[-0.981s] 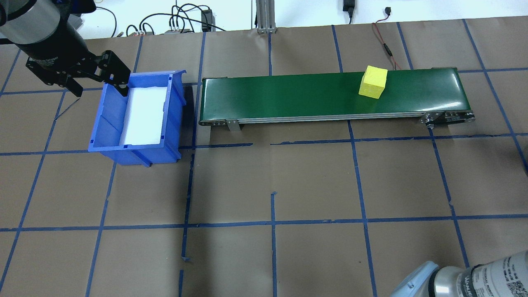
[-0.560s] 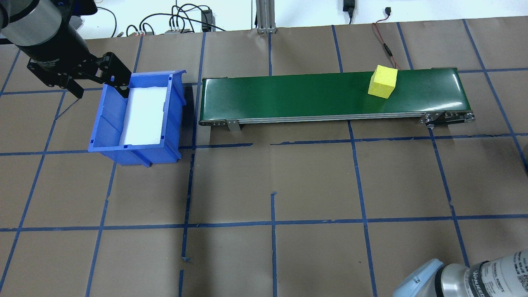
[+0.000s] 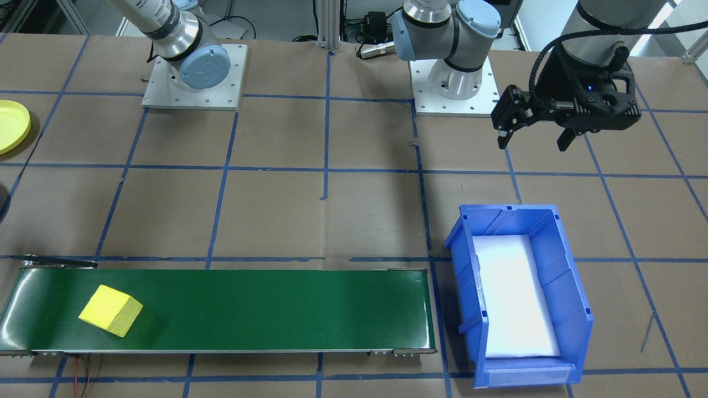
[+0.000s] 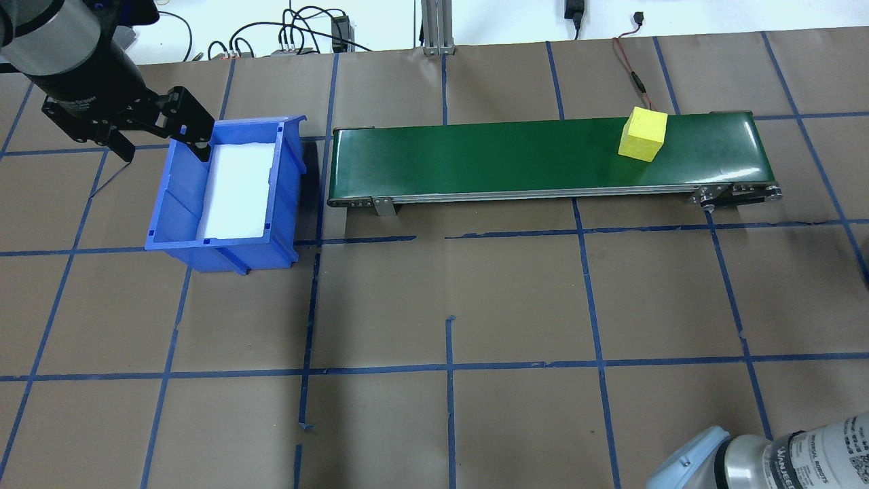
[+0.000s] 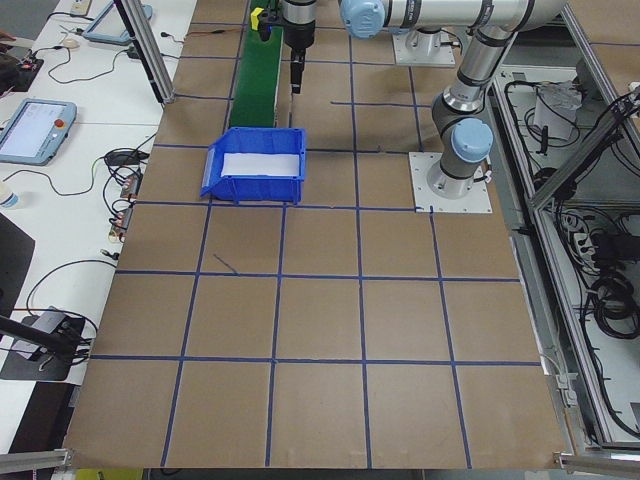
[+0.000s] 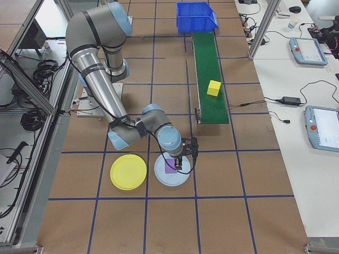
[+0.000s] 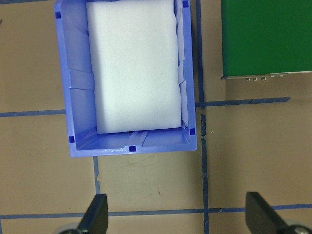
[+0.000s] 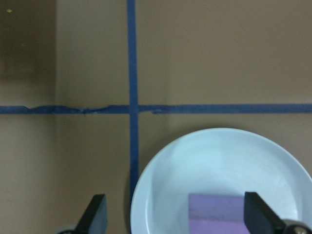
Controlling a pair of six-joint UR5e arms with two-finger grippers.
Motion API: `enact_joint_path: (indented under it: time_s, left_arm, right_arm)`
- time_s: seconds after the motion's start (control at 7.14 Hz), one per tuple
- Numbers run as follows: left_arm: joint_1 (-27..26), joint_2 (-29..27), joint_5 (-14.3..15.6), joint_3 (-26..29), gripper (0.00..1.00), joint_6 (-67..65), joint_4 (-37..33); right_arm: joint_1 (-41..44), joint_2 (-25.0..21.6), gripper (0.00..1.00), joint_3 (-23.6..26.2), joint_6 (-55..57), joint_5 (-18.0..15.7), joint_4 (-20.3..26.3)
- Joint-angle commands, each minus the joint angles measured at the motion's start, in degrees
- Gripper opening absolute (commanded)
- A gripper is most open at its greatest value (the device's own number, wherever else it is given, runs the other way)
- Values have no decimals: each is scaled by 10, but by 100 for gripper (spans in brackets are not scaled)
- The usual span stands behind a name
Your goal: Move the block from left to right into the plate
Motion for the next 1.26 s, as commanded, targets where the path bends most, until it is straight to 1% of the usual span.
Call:
enact_joint_path:
  time_s: [0.0,0.28,0.42,0.84,0.98,1.12]
  left_arm:
    - [-1,5,0,1,100,-1,-4]
    - [0,7,4,1,100,-1,-4]
    - [-1,8,12,1,100,0,-4]
    - [-1,8,12,2,100,0,-4]
    - [-1,8,13,1,100,0,-4]
    - [-1,8,13,1,100,0,-4]
  right_arm:
    - [94,-39,100,-22,80,15,1]
    - [170,-40,100,-26,205,14,0]
    - [198,-39,100,-26,253,15,0]
    - [276,-21,100,-28,415,15,-14]
    - [291,-7,100,-32,450,15,-38]
    - [292,7,100,-45,451,27,-38]
